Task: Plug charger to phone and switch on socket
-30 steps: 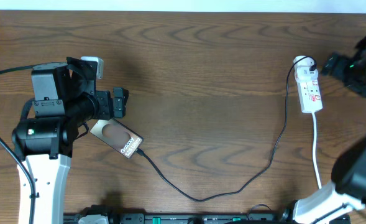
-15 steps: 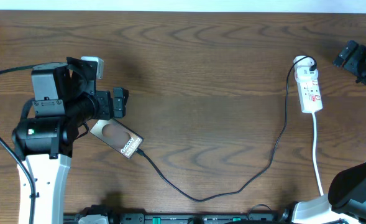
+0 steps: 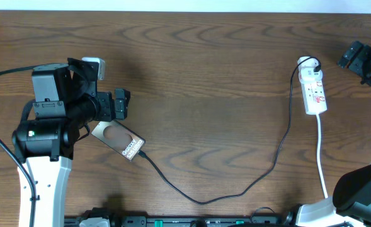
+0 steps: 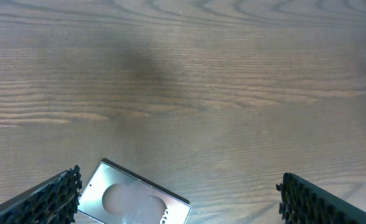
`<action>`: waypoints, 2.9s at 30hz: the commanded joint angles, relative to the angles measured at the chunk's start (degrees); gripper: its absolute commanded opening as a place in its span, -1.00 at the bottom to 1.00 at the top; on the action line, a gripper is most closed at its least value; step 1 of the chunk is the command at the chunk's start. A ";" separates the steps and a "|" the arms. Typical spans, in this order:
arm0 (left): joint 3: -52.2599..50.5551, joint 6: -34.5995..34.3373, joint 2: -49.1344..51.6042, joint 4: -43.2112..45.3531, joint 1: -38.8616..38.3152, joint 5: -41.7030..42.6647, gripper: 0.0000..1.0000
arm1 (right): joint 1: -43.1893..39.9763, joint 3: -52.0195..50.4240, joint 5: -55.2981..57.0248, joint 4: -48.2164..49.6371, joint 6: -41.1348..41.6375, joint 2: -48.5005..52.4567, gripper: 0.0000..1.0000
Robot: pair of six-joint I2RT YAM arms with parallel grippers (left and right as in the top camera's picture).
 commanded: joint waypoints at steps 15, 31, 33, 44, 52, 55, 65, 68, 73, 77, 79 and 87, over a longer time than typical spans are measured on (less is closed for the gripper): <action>-0.48 0.52 -5.49 0.00 -0.07 -0.39 1.00 | 0.28 0.04 0.87 -0.09 0.72 0.31 0.98; -0.52 0.55 -33.68 -0.15 -0.07 -0.37 1.00 | 0.28 0.04 0.87 -0.09 0.72 0.31 0.99; -0.52 0.52 -37.09 -0.15 -0.07 -0.37 1.00 | 0.28 0.04 0.87 -0.09 0.72 0.31 0.98; -0.55 0.55 -42.56 -0.17 -0.07 -0.37 1.00 | 0.28 0.04 0.87 -0.09 0.72 0.31 0.99; -5.64 0.55 -44.19 0.07 -0.07 -0.79 1.00 | 0.28 0.04 0.87 -0.09 0.72 0.31 0.99; -9.44 0.57 -47.01 0.35 -0.04 -1.27 1.00 | 0.28 0.04 0.87 -0.09 0.72 0.31 0.99; -33.55 0.50 -65.35 24.48 -0.02 -0.11 1.00 | 0.28 0.04 0.87 -0.09 0.72 0.31 0.99; -37.77 0.07 -63.89 31.89 1.51 2.38 1.00 | 0.28 0.04 0.87 -0.09 0.72 0.31 0.99; -43.58 0.07 -64.30 43.10 4.20 5.95 1.00 | 0.28 0.04 0.87 -0.09 0.72 0.31 0.98; -47.93 0.04 -65.07 51.19 4.20 5.97 1.00 | 0.28 0.04 0.87 -0.09 0.72 0.31 0.99; -49.70 0.07 -65.07 54.86 4.20 5.95 1.00 | 0.28 0.04 0.87 -0.11 0.72 0.31 0.98; -57.59 0.07 -65.07 69.37 4.20 5.97 1.00 | 0.28 0.04 0.87 -0.09 0.72 0.31 0.99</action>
